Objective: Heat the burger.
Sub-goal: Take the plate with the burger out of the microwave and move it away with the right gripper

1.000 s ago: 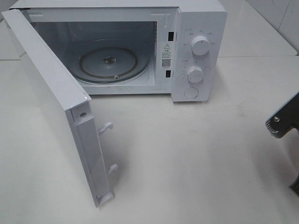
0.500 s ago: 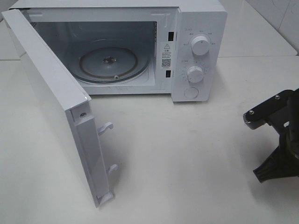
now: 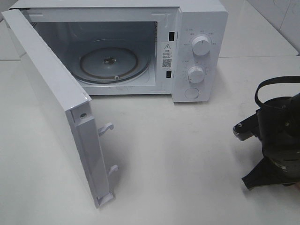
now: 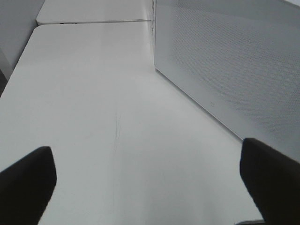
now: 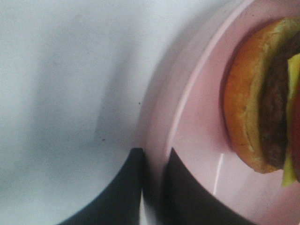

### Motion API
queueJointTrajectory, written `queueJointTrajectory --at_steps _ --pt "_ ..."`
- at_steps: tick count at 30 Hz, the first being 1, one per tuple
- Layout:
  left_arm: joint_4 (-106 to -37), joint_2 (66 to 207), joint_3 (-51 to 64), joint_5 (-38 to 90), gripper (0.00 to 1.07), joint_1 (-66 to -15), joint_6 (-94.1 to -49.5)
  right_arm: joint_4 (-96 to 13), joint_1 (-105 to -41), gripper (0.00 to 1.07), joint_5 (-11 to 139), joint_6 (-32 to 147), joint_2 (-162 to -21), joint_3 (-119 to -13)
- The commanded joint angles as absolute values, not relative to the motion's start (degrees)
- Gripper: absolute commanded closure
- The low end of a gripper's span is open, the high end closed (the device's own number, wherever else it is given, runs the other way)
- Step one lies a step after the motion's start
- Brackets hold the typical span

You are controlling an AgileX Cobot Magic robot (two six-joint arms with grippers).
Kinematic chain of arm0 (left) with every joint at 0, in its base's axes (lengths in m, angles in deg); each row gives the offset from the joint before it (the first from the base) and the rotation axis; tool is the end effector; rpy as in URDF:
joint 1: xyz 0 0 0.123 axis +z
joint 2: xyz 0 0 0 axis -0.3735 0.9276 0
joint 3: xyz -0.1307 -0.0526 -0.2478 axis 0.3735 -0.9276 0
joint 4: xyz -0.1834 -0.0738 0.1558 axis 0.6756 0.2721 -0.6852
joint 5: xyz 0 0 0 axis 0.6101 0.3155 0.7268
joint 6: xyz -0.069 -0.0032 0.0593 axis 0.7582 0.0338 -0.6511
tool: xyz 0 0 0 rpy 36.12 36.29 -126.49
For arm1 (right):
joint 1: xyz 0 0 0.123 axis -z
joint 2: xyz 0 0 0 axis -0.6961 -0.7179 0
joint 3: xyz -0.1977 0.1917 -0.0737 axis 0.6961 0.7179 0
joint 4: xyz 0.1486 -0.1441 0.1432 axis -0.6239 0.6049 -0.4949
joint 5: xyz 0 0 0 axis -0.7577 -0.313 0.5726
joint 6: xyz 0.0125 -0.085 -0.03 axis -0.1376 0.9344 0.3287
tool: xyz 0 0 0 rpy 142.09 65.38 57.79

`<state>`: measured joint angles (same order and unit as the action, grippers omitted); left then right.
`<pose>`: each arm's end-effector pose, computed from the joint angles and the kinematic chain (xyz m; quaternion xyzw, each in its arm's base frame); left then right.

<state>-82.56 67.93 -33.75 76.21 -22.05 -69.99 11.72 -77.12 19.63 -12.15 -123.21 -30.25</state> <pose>-0.0087 -0.0051 0.2819 0.0177 0.8498 -0.0238 0.5262 0.2105 0.0797 0.1022 -0.1091 0.9558 -0.2479 0.1144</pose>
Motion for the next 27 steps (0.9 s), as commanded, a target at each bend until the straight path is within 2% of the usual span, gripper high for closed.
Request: queueJointTrajectory --at_steps 1,5,7,10,12,15,17,27 --pt "-82.39 67.52 -33.98 75.81 0.07 -21.82 -69.99 15.33 -75.40 1.02 17.34 -13.24 -123.84 -30.59" --pt "-82.39 67.52 -33.98 75.81 0.07 -21.82 -69.99 15.79 -74.65 0.99 17.74 -14.10 -124.01 -30.59" --pt "-82.39 67.52 -33.98 75.81 0.07 -21.82 -69.99 15.91 -74.42 0.89 17.74 -13.64 -124.01 -30.59" --pt "-82.39 67.52 -33.98 75.81 0.07 -21.82 -69.99 15.91 -74.48 0.85 17.62 -13.19 -124.01 -30.59" --pt "-82.39 67.52 -33.98 75.81 0.07 -21.82 -69.99 14.76 -74.48 0.70 16.99 -11.07 -124.01 -30.94" --pt "-82.39 67.52 -33.98 75.81 0.07 -21.82 -69.99 14.24 -74.48 0.66 16.13 -10.21 -124.01 -31.28" --pt "-82.39 67.52 -33.98 75.81 0.07 -21.82 -69.99 11.78 -74.48 0.57 12.81 -6.77 -122.47 -32.66" --pt "-82.39 67.52 -33.98 75.81 0.07 -21.82 -69.99 -0.25 -74.48 0.57 12.92 7.50 -111.06 -35.35"
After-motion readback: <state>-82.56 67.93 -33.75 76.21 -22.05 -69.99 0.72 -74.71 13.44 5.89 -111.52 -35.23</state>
